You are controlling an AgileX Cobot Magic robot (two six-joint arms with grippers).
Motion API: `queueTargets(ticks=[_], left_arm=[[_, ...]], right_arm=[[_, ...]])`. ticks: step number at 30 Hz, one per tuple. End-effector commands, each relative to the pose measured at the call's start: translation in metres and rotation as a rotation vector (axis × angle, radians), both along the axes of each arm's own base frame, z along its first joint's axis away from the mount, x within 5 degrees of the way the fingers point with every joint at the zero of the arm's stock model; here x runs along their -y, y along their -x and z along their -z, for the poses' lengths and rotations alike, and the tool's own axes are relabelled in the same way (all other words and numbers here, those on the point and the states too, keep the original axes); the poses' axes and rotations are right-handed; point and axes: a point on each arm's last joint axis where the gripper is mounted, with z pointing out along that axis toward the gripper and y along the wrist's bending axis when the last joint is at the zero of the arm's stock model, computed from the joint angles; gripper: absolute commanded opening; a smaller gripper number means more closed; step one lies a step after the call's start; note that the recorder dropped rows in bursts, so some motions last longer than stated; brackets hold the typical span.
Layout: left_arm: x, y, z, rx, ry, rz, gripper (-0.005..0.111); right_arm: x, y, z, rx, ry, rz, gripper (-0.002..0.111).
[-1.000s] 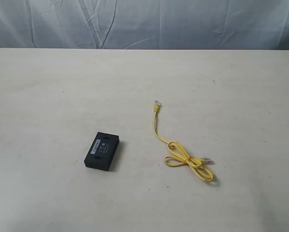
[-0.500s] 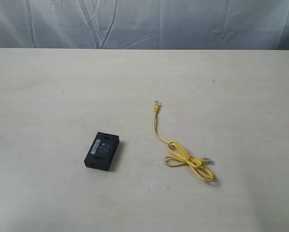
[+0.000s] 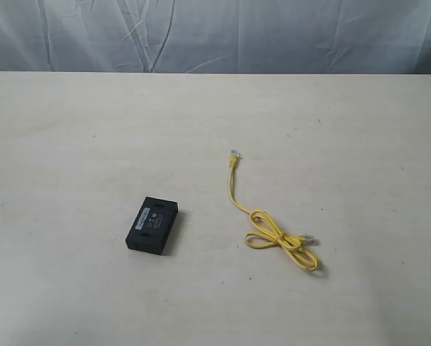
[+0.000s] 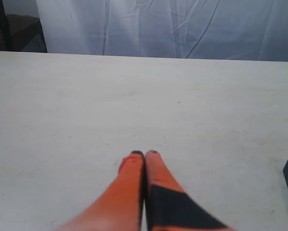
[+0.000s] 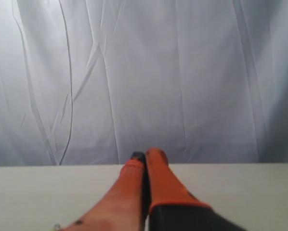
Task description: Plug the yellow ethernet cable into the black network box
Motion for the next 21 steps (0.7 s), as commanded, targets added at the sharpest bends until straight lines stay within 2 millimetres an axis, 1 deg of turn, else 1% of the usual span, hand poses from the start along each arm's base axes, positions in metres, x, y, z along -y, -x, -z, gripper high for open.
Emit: queueTargets(ticks=[1,3,6,10,14,16,18,21], left_arm=[[0.0,0.0,0.0,0.013,0.0,-0.002,0.0],[0.0,0.0,0.0,0.013,0.0,-0.002,0.0],[0.0,0.0,0.0,0.013,0.0,-0.002,0.0],[0.0,0.0,0.0,0.013,0.0,-0.002,0.0],[0.0,0.0,0.0,0.013,0.0,-0.002,0.0],[0.0,0.0,0.0,0.013,0.0,-0.002,0.0],[0.0,0.0,0.0,0.013,0.0,-0.002,0.0],[0.0,0.0,0.0,0.013,0.0,-0.002,0.0]], right_arm=[[-0.001,-0.007,-0.018,-0.151,0.038,0.005,0.0],[-0.002,-0.015,-0.026,-0.24,0.05,0.004,0.0],[-0.003,-0.028,-0.03,-0.327,0.061,0.003,0.0],[-0.005,-0.037,-0.026,-0.374,0.068,0.003,0.0],[-0.007,-0.045,-0.028,-0.361,-0.013,-0.004,0.0],[-0.007,-0.05,-0.026,-0.399,-0.011,-0.003,0.0],[-0.009,-0.057,-0.024,-0.476,-0.008,-0.005,0.0],[-0.012,-0.073,-0.029,-0.585,-0.013,-0.009,0.0]])
